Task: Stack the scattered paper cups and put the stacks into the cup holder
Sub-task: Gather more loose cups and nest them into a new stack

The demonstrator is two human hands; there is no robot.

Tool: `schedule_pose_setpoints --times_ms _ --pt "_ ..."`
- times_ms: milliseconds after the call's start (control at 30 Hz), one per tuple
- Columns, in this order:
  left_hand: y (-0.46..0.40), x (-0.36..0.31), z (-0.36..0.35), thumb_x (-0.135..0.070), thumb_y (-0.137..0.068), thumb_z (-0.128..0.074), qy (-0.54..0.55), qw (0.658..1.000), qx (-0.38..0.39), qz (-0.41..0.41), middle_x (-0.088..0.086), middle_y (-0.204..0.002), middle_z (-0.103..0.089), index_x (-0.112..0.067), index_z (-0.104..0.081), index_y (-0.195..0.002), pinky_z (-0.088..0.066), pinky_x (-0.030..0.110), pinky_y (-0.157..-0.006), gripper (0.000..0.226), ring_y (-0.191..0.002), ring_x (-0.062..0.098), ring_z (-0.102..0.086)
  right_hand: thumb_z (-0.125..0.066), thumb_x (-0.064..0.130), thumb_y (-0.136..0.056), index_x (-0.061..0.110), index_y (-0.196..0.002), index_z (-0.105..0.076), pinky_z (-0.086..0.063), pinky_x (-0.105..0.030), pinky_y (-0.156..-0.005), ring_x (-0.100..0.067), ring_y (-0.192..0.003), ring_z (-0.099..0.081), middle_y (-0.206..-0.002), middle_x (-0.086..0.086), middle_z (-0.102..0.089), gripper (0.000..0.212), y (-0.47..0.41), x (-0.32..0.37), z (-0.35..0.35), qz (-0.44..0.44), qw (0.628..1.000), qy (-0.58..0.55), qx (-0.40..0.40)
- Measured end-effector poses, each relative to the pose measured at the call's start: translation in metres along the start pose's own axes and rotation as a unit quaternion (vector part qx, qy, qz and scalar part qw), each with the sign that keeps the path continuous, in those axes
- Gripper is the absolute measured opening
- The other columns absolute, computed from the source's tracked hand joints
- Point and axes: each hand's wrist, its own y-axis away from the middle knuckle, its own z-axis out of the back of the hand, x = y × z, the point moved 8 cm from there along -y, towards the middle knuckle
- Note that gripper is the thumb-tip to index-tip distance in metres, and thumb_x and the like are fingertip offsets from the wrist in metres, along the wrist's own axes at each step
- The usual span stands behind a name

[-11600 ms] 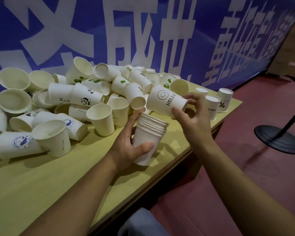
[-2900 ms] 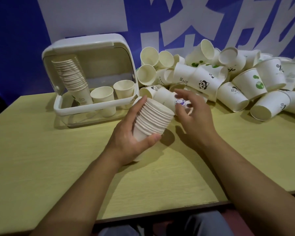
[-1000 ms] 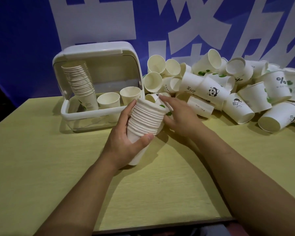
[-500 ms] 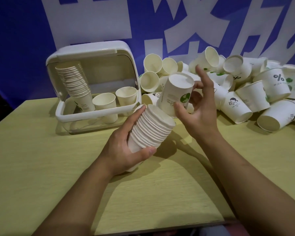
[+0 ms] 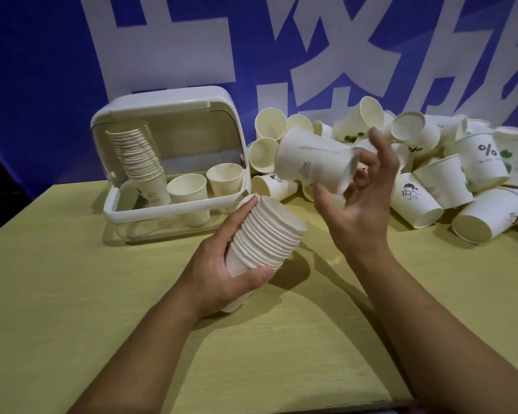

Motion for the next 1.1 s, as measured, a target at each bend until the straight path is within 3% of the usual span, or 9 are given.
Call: schedule_pose_setpoints --times_ms 100,200,267,400,500,600,800,1000,1100 --pt "0.0 0.0 0.0 -0.053 -0.066 -0.079 0.006 1.0 -0.001 0.001 -0.026 -0.147 -0.048 -0.063 -0.028 -0.147 -0.046 0.036 -0.108 0.097 -0.134 0.002 -0.05 -0.074 0.02 -0.079 0.032 -0.121 -0.054 -0.053 -0.032 -0.078 -0.032 -0.104 -0.058 -0.123 -0.013 -0.049 0.048 0.006 0.004 -0.019 0.008 0.997 -0.017 0.08" --pt "0.0 0.001 0.002 -0.055 -0.065 -0.078 0.016 1.0 -0.005 0.007 -0.036 -0.141 -0.048 -0.065 -0.026 -0.145 -0.046 0.023 -0.101 0.096 -0.129 -0.006 -0.051 -0.066 0.032 -0.085 0.025 -0.093 -0.059 -0.049 -0.031 -0.076 -0.022 -0.096 -0.055 -0.107 -0.01 -0.052 0.013 0.013 0.003 -0.032 -0.005 0.995 -0.026 0.092" --pt "0.0 0.003 0.002 -0.057 -0.064 -0.076 0.022 1.0 -0.003 0.015 -0.04 -0.139 -0.047 -0.067 -0.023 -0.144 -0.047 0.017 -0.097 0.096 -0.127 -0.008 -0.051 -0.066 0.036 -0.087 0.024 -0.093 -0.055 -0.052 -0.034 -0.077 -0.018 -0.094 -0.057 -0.104 -0.006 -0.054 0.017 0.015 0.0 -0.035 -0.043 0.995 -0.039 0.087" --pt "0.0 0.004 0.002 -0.059 -0.064 -0.075 0.025 1.0 -0.002 0.017 -0.039 -0.138 -0.047 -0.066 -0.022 -0.146 -0.05 0.026 -0.099 0.098 -0.125 -0.006 -0.053 -0.073 0.031 -0.084 0.038 -0.13 -0.048 -0.056 -0.03 -0.086 -0.011 -0.097 -0.059 -0.106 -0.006 -0.054 0.053 0.017 0.002 -0.036 -0.072 0.988 -0.073 0.112" --pt "0.0 0.004 0.005 -0.057 -0.065 -0.075 0.028 0.999 -0.02 0.011 -0.035 -0.139 -0.049 -0.063 -0.024 -0.147 -0.05 0.031 -0.1 0.096 -0.126 -0.003 -0.054 -0.066 0.039 -0.088 0.041 -0.136 -0.052 -0.054 -0.026 -0.086 -0.013 -0.099 -0.059 -0.108 -0.01 -0.055 0.051 0.018 -0.001 -0.036 -0.075 0.99 -0.031 0.118" --pt "-0.001 0.004 0.016 -0.056 -0.067 -0.074 0.03 0.997 -0.075 0.003 -0.038 -0.136 -0.05 -0.061 -0.027 -0.146 -0.047 0.02 -0.098 0.092 -0.125 -0.006 -0.053 -0.058 0.038 -0.092 0.036 -0.129 -0.062 -0.047 -0.023 -0.087 -0.014 -0.098 -0.056 -0.103 -0.008 -0.056 0.037 0.02 0.0 -0.037 -0.046 0.992 0.009 0.114" --pt "0.0 0.013 0.033 -0.053 -0.068 -0.076 0.03 0.992 -0.126 0.006 -0.035 -0.138 -0.05 -0.054 -0.03 -0.146 -0.044 0.009 -0.096 0.091 -0.127 -0.006 -0.052 -0.058 0.035 -0.092 0.042 -0.126 -0.064 -0.047 -0.036 -0.093 -0.014 -0.109 -0.054 -0.11 0.008 -0.055 0.036 0.029 -0.016 -0.056 -0.054 0.973 0.091 0.206" --pt "0.0 0.013 0.043 -0.055 -0.067 -0.074 0.026 0.983 -0.179 0.022 -0.04 -0.128 -0.052 -0.058 -0.029 -0.145 -0.048 0.018 -0.089 0.09 -0.116 -0.007 -0.056 -0.066 0.045 -0.091 0.037 -0.145 -0.047 -0.036 -0.025 -0.1 -0.014 -0.124 -0.044 -0.135 0.003 -0.047 0.057 0.032 -0.046 -0.065 -0.049 0.903 0.349 0.248" --pt "0.0 0.015 0.042 -0.056 -0.067 -0.074 0.02 0.984 -0.178 0.026 -0.042 -0.126 -0.052 -0.058 -0.029 -0.145 -0.047 0.02 -0.09 0.09 -0.116 -0.008 -0.056 -0.067 0.045 -0.091 0.033 -0.144 -0.049 -0.036 -0.023 -0.096 -0.017 -0.123 -0.049 -0.136 0.002 -0.046 0.057 0.033 -0.064 -0.074 -0.08 0.885 0.36 0.284"
